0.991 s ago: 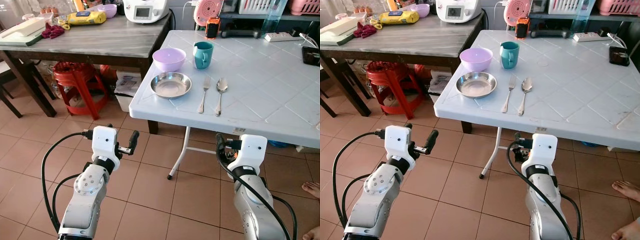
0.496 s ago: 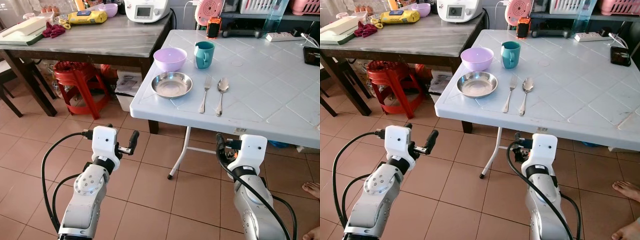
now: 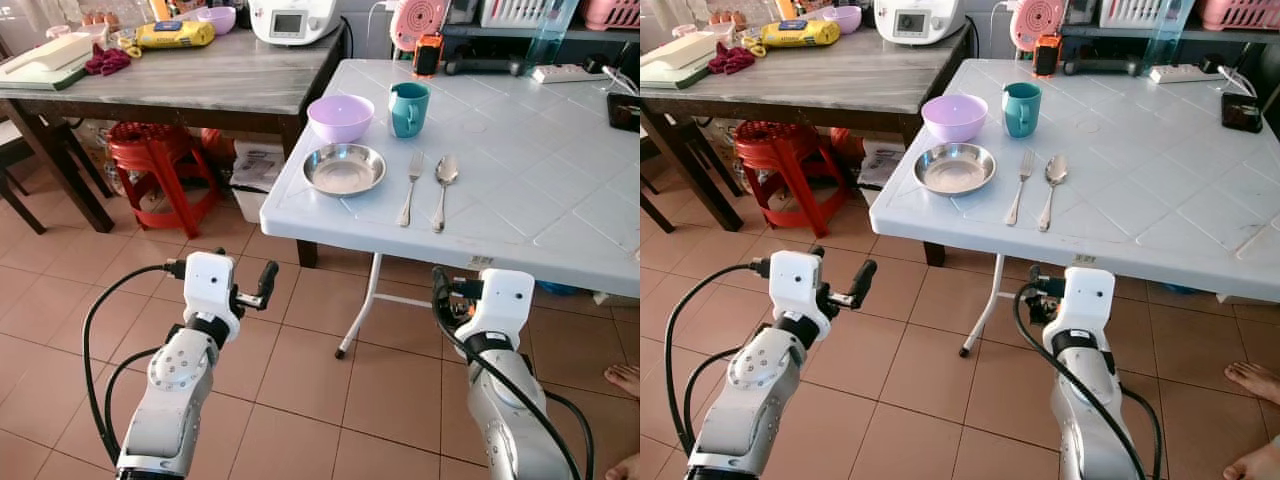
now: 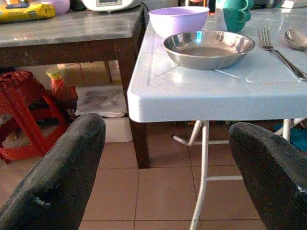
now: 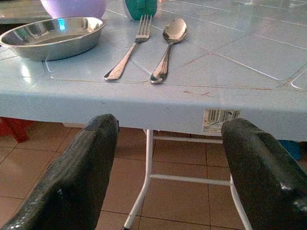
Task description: Setting the table
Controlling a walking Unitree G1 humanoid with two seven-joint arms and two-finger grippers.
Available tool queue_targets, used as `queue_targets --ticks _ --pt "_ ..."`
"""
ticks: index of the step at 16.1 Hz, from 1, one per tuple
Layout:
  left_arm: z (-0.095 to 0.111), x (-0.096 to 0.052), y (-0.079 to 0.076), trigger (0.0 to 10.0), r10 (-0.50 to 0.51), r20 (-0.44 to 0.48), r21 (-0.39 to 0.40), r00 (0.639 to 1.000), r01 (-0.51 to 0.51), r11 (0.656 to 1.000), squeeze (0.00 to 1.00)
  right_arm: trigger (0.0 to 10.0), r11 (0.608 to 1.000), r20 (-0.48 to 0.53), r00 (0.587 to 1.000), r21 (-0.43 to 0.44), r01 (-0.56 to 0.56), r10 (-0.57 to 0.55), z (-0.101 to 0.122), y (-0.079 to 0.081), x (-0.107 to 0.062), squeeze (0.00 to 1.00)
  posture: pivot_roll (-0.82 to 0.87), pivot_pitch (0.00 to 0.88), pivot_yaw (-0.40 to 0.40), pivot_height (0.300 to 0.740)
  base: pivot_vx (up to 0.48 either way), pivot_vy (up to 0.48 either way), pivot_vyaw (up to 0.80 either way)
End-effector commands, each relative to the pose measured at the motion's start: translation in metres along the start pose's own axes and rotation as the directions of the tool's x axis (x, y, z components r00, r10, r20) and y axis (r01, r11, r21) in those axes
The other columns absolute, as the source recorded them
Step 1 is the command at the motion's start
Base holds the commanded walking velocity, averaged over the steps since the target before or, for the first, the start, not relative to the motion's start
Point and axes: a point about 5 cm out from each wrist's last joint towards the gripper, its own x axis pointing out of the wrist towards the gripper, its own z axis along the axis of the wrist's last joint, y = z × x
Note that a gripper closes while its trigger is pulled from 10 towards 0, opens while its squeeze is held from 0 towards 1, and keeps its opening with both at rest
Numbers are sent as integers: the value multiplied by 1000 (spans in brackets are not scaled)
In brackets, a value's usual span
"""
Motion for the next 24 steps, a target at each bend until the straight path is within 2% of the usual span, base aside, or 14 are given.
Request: queue_targets --ticks 1,16,21,24 --pt "4 1 4 10000 28 16 32 999 -29 999 0 10000 1000 32 999 4 -3 3 7 3 1 0 -82 86 82 740 0 0 0" --pt "2 4 1 10000 36 14 44 999 -37 998 0 10000 1000 19 1000 0 11 -11 5 -1 0 0 -96 96 70 740 0 0 0" --pt "-3 1 -6 10000 82 17 3 997 -82 997 0 10000 999 -24 999 -41 -25 24 3 -8 -3 0 -116 114 -31 740 0 0 0" --pt "-9 -2 -14 10000 114 15 -32 993 -113 993 0 10000 995 -25 998 -70 -65 64 8 -8 2 0 -124 108 -84 740 0 0 0"
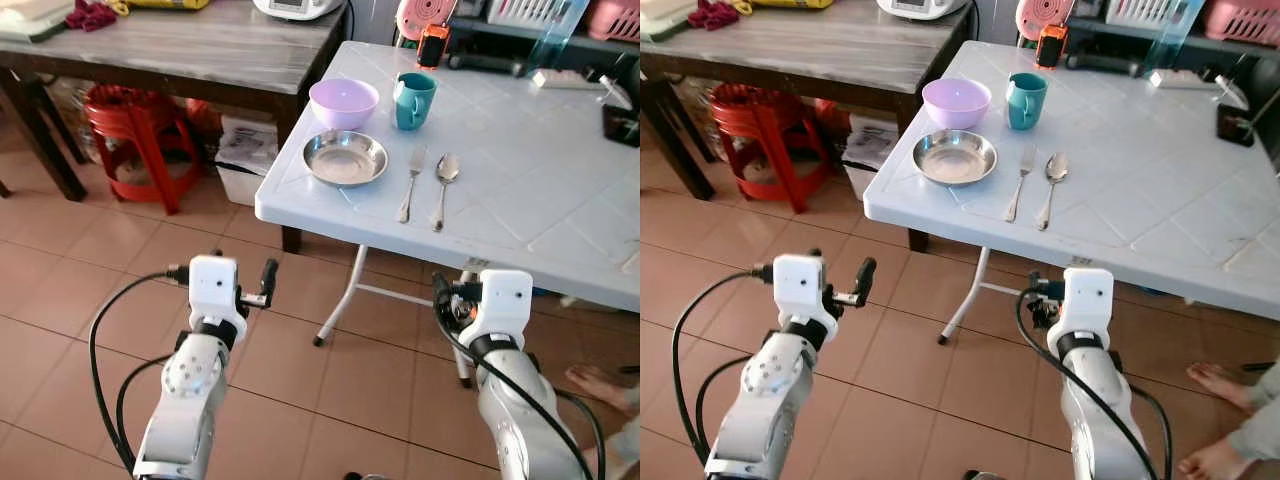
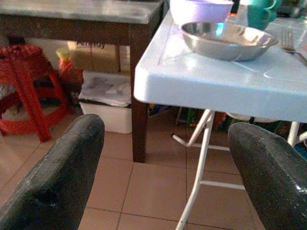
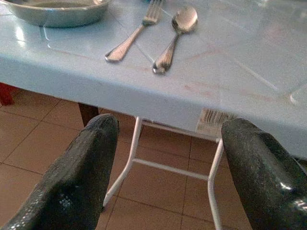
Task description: Setting the table
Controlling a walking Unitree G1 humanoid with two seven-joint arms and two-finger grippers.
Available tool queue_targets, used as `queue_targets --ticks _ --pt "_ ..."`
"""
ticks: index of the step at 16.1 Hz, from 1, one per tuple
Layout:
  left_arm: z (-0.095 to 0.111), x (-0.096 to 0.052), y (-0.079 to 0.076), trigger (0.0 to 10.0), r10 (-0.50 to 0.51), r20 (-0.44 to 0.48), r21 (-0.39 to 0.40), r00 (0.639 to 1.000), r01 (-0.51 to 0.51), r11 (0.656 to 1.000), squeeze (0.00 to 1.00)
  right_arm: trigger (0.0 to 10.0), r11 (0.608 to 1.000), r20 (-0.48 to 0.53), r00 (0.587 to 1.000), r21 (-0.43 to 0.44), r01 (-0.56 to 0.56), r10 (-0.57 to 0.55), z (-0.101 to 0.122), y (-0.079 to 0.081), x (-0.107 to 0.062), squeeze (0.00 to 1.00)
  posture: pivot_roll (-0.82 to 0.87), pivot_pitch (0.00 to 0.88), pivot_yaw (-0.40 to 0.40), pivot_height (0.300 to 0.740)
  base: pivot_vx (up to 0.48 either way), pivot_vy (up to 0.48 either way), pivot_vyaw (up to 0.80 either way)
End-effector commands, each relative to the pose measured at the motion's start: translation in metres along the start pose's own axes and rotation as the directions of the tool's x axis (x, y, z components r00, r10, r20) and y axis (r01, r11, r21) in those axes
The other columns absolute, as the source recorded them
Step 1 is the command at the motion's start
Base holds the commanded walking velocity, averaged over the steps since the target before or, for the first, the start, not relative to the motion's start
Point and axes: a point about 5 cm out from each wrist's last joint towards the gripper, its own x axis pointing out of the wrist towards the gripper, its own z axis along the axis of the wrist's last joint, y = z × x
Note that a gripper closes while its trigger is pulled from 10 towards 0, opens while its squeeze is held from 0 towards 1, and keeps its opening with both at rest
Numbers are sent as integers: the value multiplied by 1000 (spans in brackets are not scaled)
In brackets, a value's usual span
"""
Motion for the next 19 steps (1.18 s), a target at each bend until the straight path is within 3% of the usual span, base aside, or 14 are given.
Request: queue_targets --ticks 1,3,5,12,16,19 --pt "-3 -1 -1 10000 10 -4 0 1000 -10 1000 0 10000 1000 3 1000 -4 -15 15 3 0 2 0 -126 108 -86 740 0 0 0" --pt "2 4 -3 10000 -4 29 21 1000 3 1000 0 10000 999 3 1000 -27 -25 26 6 1 9 0 -116 97 -138 740 0 0 0" --pt "13 16 7 10000 9 63 43 998 -12 999 0 10000 998 12 999 -29 -48 49 9 4 15 0 -102 89 -109 740 0 0 0" --pt "9 7 13 10000 33 53 48 998 -35 998 0 10000 1000 40 999 1 -21 21 2 2 26 0 -40 49 -31 740 0 0 0" --pt "7 7 7 10000 -33 56 31 998 32 999 0 10000 999 99 994 4 -41 40 11 11 20 0 -100 40 -10 740 0 0 0" --pt "14 17 2 10000 -86 63 25 994 84 996 0 10000 1000 124 992 13 7 -9 15 10 12 0 -124 52 37 740 0 0 0"
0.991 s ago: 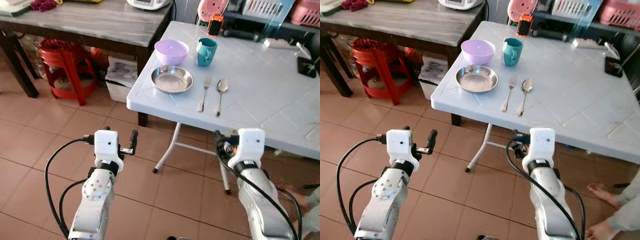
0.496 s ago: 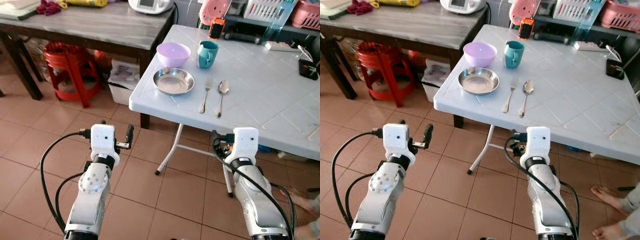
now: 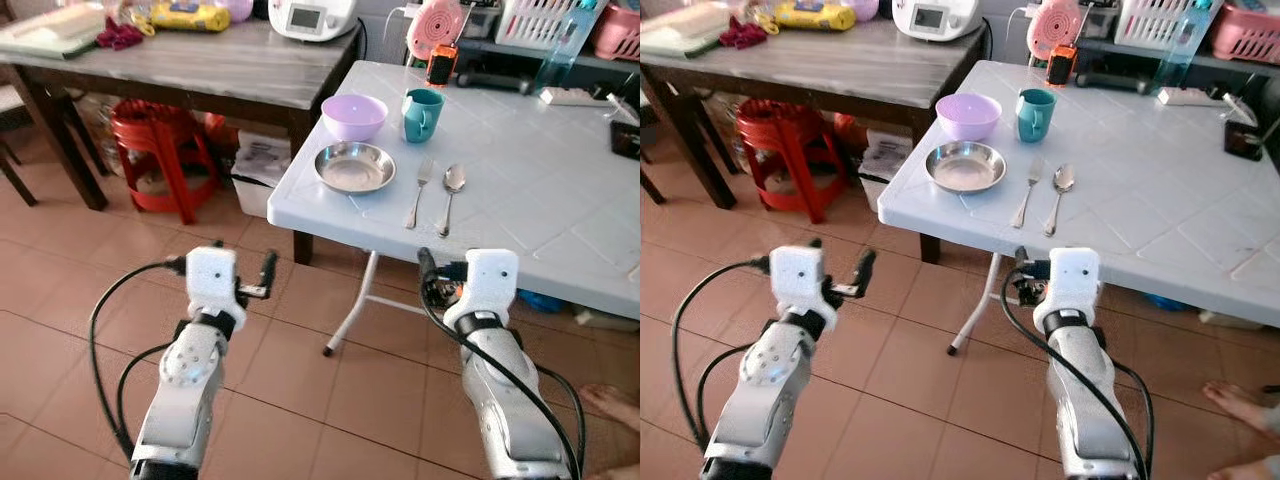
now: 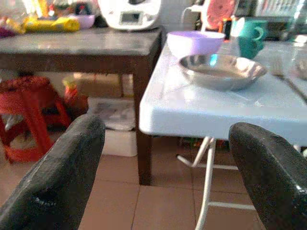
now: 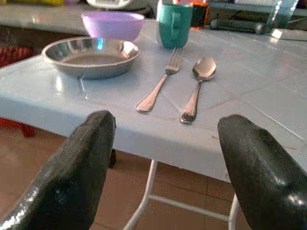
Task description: Setting the table
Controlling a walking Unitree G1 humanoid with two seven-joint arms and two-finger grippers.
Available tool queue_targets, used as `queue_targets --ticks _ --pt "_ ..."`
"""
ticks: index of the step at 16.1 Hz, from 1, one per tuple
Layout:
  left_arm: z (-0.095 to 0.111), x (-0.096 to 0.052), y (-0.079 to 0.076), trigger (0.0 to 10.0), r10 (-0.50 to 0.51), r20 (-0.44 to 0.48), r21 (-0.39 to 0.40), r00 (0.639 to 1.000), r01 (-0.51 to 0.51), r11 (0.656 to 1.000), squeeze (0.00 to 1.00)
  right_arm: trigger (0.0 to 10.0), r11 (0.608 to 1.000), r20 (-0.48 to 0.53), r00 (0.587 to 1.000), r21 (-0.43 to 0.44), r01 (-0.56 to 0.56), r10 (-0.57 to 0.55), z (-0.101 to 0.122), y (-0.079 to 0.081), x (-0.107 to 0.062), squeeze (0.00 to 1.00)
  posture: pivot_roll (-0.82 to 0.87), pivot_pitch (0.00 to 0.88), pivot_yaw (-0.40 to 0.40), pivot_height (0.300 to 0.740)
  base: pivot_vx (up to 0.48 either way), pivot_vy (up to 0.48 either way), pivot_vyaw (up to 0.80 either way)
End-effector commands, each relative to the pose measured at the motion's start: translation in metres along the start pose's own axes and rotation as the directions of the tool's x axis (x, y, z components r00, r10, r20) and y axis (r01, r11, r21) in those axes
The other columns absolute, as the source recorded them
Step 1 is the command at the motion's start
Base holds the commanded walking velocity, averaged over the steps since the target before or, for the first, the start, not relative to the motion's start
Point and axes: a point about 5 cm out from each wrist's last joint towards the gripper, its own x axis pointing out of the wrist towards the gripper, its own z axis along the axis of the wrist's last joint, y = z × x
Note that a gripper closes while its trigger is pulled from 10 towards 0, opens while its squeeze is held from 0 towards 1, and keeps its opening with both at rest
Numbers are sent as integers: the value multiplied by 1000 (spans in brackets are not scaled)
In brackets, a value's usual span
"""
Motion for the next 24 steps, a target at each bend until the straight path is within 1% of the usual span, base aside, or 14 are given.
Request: queue_targets --ticks 1,4,6,9,11,16,24 --pt "1 3 -3 10000 -34 -5 5 999 34 999 0 10000 999 8 999 2 45 -45 1 -6 -3 0 -130 55 42 740 0 0 0" --pt "0 4 -5 10000 -59 -12 -13 998 59 998 0 10000 997 -9 998 35 64 -64 -1 -8 -11 0 -157 63 58 740 0 0 -179" --pt "-2 4 -7 10000 -69 -16 -22 998 68 997 0 10000 997 -19 997 27 74 -74 -3 -12 -16 0 -165 79 67 740 0 0 0" --pt "2 5 -13 10000 -104 -6 -34 995 104 994 0 10000 995 -7 995 18 95 -95 0 -16 -17 0 -167 94 82 740 0 0 0" --pt "2 5 -13 10000 -126 -5 -44 992 125 991 0 10000 995 -9 995 18 101 -101 0 -15 -19 0 -171 100 89 740 0 0 0" --pt "2 4 -11 10000 -133 -8 -43 991 132 990 0 10000 994 -19 994 23 105 -105 -3 -12 -24 0 -172 100 93 740 295 0 0" --pt "-1 3 -11 10000 -130 -16 -50 991 129 990 0 10000 996 -17 996 19 85 -85 -2 -9 -20 0 -163 90 82 740 313 0 0"
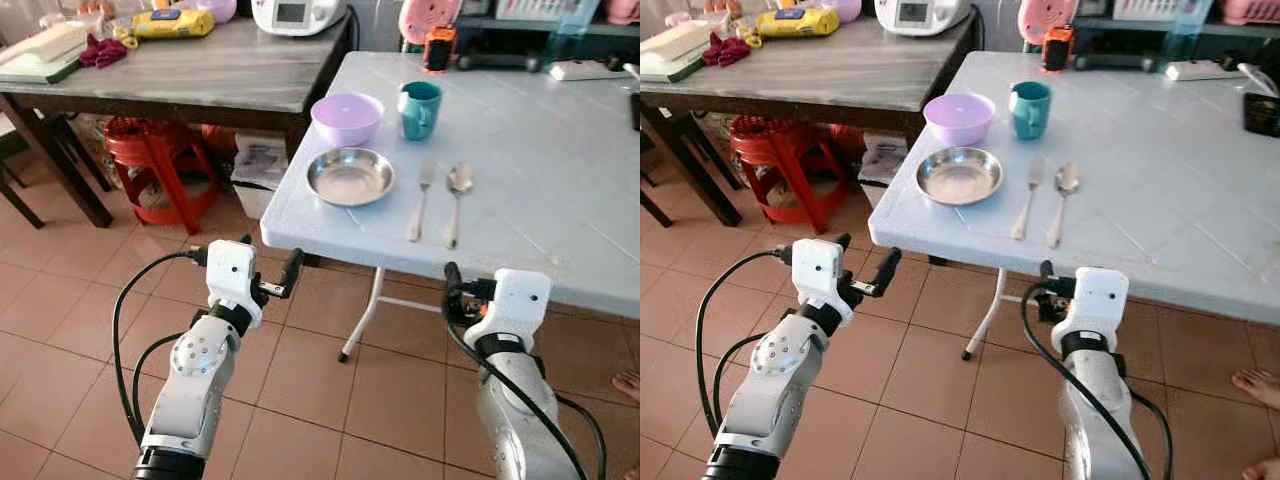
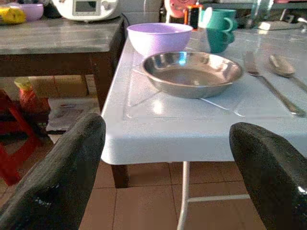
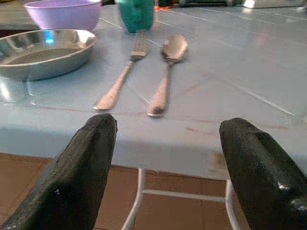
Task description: Setting the table
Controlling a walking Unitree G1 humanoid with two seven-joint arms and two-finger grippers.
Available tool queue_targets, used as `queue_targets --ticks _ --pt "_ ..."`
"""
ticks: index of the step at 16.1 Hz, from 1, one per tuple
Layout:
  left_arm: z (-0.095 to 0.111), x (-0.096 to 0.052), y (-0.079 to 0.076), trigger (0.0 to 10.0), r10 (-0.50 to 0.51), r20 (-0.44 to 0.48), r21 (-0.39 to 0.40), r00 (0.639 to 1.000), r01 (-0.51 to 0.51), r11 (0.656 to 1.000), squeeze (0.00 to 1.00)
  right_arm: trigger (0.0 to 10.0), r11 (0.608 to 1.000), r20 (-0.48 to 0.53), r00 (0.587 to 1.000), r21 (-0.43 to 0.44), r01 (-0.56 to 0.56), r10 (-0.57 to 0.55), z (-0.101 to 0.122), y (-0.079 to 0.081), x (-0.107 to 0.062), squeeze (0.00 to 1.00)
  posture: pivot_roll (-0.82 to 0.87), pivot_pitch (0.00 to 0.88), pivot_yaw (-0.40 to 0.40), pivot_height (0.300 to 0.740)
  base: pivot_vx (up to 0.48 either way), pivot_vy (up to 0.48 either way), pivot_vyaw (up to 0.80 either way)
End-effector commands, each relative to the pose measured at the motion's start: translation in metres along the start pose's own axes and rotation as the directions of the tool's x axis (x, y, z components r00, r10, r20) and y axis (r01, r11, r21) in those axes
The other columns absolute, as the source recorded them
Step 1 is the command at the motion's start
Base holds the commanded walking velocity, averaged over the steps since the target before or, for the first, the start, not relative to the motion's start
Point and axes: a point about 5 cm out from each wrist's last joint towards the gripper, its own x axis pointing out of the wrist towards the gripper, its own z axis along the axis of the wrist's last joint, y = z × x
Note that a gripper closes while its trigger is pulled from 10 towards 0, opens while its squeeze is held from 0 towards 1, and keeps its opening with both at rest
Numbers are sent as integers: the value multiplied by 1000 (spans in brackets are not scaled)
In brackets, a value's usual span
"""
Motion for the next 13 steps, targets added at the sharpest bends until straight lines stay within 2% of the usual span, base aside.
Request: queue_targets --ticks 1,3,7,9,13 --pt "-1 -2 2 10000 1 -12 2 1000 -1 1000 0 10000 1000 4 1000 -3 -8 8 2 1 1 0 -162 91 83 740 315 0 0" --pt "-1 -2 2 10000 -1 -14 3 1000 1 1000 0 10000 1000 5 1000 -2 -11 11 3 2 0 0 -163 92 84 740 315 0 0" --pt "-2 -3 2 10000 -5 -18 5 1000 5 1000 0 10000 997 42 998 -59 -53 56 9 8 -2 0 -166 91 89 740 312 0 0" --pt "-1 -1 2 10000 -9 -17 7 1000 9 1000 0 10000 992 89 992 -98 -83 92 19 14 -3 0 -167 88 92 740 311 0 0" --pt "3 0 2 10000 -14 -8 9 1000 14 1000 0 10000 989 110 989 -117 -86 99 24 15 -3 0 -169 86 94 740 311 0 0"
